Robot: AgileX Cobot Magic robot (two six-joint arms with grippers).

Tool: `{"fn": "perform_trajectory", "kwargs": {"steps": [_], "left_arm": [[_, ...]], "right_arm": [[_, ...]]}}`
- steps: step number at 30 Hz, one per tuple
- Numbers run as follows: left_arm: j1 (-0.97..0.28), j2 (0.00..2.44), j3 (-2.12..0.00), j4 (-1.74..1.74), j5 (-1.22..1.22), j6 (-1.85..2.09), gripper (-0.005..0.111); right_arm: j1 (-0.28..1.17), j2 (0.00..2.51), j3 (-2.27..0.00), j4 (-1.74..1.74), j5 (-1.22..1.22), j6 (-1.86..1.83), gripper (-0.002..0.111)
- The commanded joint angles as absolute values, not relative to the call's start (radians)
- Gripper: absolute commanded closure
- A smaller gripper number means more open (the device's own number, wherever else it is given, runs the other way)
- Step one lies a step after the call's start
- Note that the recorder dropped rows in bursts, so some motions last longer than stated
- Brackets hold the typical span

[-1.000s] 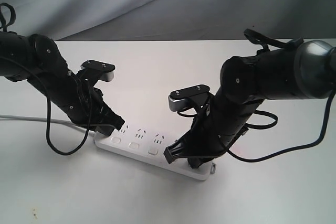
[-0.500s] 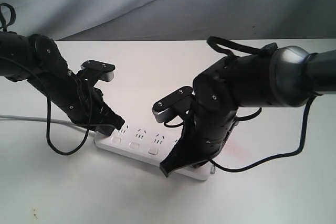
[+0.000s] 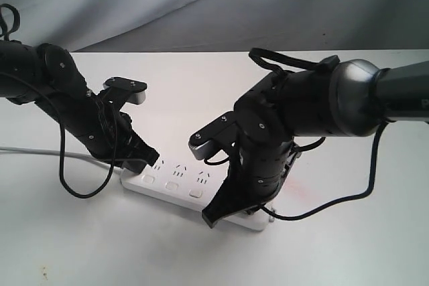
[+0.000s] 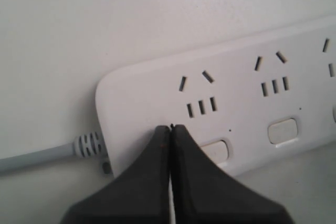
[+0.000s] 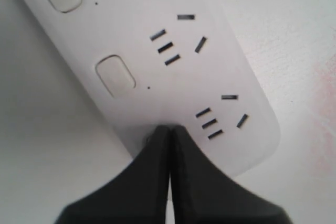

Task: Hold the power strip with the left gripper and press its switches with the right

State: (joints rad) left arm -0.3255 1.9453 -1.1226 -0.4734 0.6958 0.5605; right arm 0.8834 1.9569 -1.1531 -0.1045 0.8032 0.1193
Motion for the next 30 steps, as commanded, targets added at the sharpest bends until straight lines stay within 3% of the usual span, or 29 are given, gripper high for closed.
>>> {"fn": "perform_trajectory", "kwargs": {"steps": [1,8,30], "left_arm": [[-0.331,1.960,-1.122,-0.470,0.707,0.554,0.107],[-0.331,1.960,-1.122,-0.470,0.707,0.554,0.107],[-0.331,1.960,-1.122,-0.470,0.714,0.551,0.107]], "right_arm": [[0.878,2.015,-1.159,-0.135,0.975,0.115,0.108],[0.878,1.858,-1.188,-0.101,0.900,0.025,0.108],[0.888,1.904,-1.157,-0.061,0.765,-0.035,0.108]]}}
